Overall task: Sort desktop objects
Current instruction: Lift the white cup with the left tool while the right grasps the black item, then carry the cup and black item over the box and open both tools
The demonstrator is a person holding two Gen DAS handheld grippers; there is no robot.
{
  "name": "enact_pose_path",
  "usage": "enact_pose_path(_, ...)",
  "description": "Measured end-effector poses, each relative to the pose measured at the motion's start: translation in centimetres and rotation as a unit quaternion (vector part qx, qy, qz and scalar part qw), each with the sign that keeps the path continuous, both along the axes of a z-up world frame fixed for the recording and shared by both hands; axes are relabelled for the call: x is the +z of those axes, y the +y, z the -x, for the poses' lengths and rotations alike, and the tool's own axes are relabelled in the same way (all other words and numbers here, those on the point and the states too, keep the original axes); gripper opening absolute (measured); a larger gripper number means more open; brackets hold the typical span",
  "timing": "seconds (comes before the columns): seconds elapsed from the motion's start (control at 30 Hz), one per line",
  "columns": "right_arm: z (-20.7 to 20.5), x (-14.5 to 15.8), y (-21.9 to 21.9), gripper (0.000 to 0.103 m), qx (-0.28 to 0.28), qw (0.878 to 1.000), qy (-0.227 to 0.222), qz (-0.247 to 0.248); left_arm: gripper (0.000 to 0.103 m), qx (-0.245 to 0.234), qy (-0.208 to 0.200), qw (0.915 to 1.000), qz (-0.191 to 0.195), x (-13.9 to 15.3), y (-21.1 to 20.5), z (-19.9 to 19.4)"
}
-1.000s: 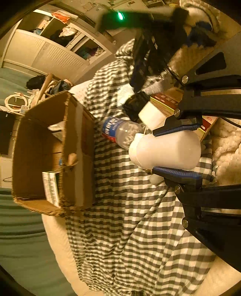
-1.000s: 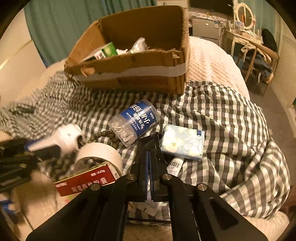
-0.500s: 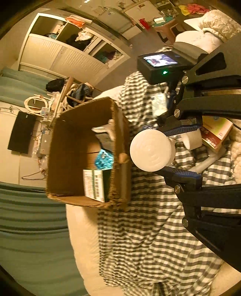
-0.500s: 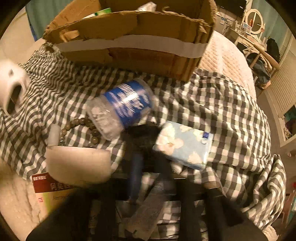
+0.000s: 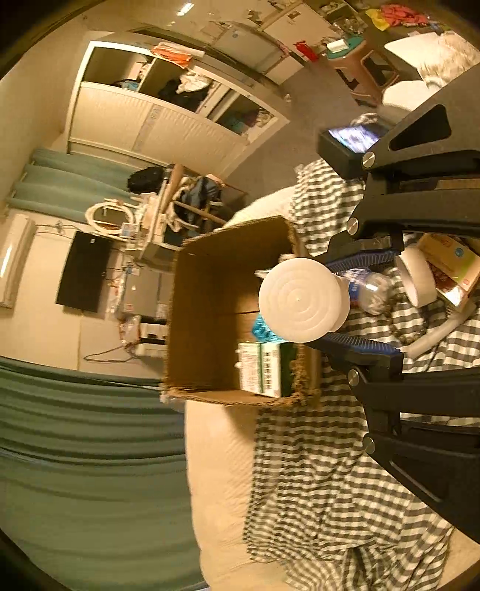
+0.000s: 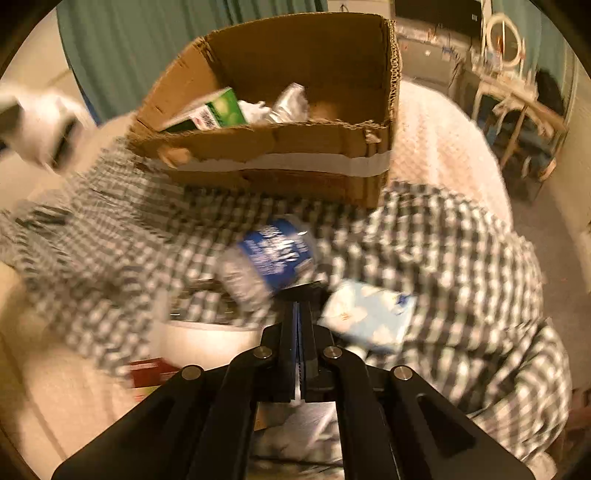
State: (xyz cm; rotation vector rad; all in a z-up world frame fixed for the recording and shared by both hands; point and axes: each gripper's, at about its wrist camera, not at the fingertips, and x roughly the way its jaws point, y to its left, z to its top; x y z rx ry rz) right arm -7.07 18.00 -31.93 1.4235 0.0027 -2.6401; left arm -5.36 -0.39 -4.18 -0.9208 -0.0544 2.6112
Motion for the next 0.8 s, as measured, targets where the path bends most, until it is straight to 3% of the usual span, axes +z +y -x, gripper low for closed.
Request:
enact_pose_path(0.03,0.4,-0.7,-0.3,0.039,0.006,1.0,-0.008,-0.003,0.033,0.001,0.006,1.0,0.0,0.5,0.0,0.1)
enact_pose_path(0.1,0.7,-1.8,-0.9,0.048,0.02,1.0,-0.02,-0.012,0.033,0.003,0.016,0.9999,0.001,1.3,0.0,0.5)
enact_pose_path(0.23,2.1,-3.6,-2.0,0.048,0.038,0.997,-0.053,-0.034,0.033,0.005,0.025,0.9997,-0.002,2.1,-0.2,1.7)
enact_pose_path(0.33,3.8,-6.3,-1.5,0.051,0.035,0.993,-0.111,-0.018,0.033,0.007,0.027,0.9996,-0.005,2.3,-0.2,2.6)
enact_pose_path(0.43,4.6,-6.3,-1.0,0.043,0.02,0.995,-0.099,-0.009,0.033,0.007,0.026,0.9996,-0.007,2.2,-0.2,3.4)
enact_pose_path(0.53,4.7,-5.3,0.0,0.043,0.007,0.996,-0.083,0.024,0.033,0.006,0.029,0.9995,-0.007,2.1,-0.2,3.8)
enact_pose_path(0.63,4.1,-3.3,1.2,0.042,-0.004,0.997,-0.06,0.05,0.033,0.005,0.032,0.9994,-0.009,2.2,-0.1,4.2)
enact_pose_path(0.8,2.2,1.1,1.9,0.042,-0.008,0.999,-0.005,0.051,0.033,0.003,0.04,0.9991,-0.012,2.5,-0.1,5.1)
